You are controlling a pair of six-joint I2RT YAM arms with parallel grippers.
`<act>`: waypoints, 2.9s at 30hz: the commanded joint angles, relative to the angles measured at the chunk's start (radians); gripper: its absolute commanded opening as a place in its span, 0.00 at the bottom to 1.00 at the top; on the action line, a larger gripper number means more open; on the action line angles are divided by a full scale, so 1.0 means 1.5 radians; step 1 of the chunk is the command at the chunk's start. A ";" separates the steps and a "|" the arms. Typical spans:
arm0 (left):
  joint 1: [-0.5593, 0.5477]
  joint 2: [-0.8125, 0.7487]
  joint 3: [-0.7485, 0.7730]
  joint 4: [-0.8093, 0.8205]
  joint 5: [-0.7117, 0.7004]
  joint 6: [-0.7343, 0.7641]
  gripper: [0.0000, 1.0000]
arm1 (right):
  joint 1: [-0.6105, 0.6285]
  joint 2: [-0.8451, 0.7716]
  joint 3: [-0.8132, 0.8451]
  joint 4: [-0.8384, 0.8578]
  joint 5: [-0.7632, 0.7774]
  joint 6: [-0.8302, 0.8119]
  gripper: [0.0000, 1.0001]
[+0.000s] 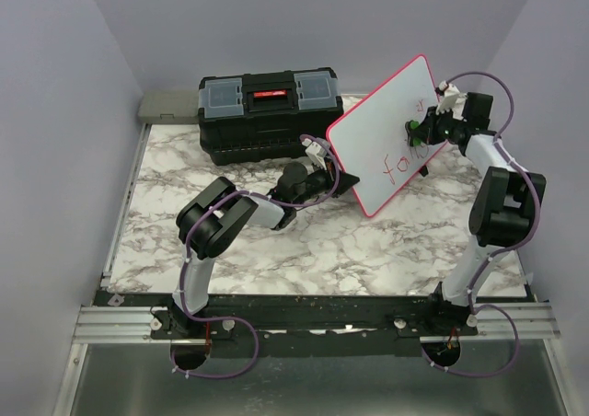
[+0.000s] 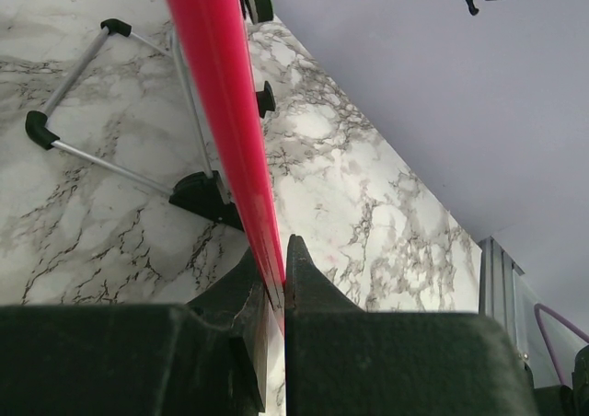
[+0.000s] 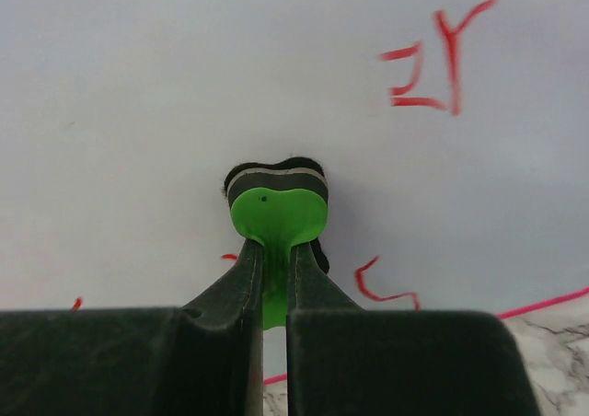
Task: Erase the whiteboard
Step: Erase the whiteboard at the whiteboard stand.
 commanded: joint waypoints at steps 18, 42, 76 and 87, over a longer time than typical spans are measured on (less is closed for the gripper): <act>-0.020 0.001 -0.003 0.042 0.088 0.026 0.00 | 0.026 0.017 0.121 0.073 0.159 0.239 0.01; -0.018 0.009 0.003 0.050 0.091 0.023 0.00 | 0.015 -0.001 0.000 -0.056 -0.111 0.005 0.01; -0.016 0.014 -0.008 0.073 0.093 0.016 0.00 | 0.005 0.055 0.069 -0.136 -0.028 -0.039 0.01; -0.016 0.011 -0.003 0.061 0.095 0.017 0.00 | 0.022 0.017 0.080 -0.022 -0.096 0.104 0.01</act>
